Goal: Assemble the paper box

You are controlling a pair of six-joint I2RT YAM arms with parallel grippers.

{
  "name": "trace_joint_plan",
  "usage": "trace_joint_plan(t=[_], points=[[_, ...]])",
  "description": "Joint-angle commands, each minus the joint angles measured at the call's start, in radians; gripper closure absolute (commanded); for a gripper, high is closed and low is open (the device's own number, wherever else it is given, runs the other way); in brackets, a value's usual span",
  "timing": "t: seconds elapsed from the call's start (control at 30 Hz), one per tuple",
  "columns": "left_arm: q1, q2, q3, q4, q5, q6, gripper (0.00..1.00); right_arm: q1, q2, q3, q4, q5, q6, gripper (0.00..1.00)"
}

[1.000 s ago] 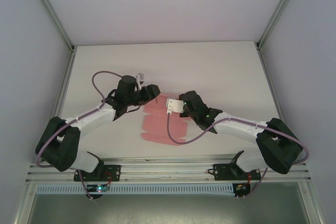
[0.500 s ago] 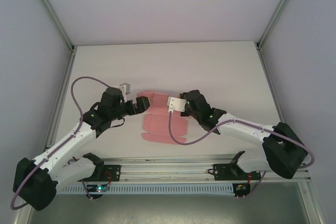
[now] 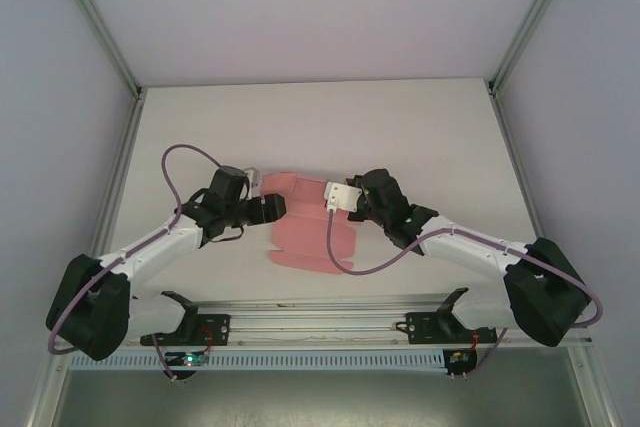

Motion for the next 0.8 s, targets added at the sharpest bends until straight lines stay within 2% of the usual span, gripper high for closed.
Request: trace_joint_plan(t=[0.0,0.27,0.33,0.47,0.5,0.77], points=[[0.015,0.038,0.007,0.104,-0.028,0.038,0.27,-0.021,0.004,0.007,-0.009,-0.043,0.037,1.0],[0.015,0.146,0.033,0.188,-0.015,0.035,0.35,-0.037,-0.009,0.005,-0.01,-0.088,0.053,1.0],[0.016,0.171,0.036,0.21,0.008,0.029,0.44,-0.039,-0.009,0.006,-0.01,-0.089,0.056,1.0],[0.01,0.182,0.047,0.218,0.026,0.027,0.68,-0.039,-0.001,0.014,-0.019,-0.089,0.065,1.0],[0.005,0.179,0.046,0.221,0.02,0.033,0.7,-0.039,-0.001,0.014,-0.023,-0.087,0.066,1.0],[-0.025,0.171,0.037,0.213,-0.001,0.03,0.76,-0.041,0.001,0.026,-0.032,-0.083,0.083,1.0]])
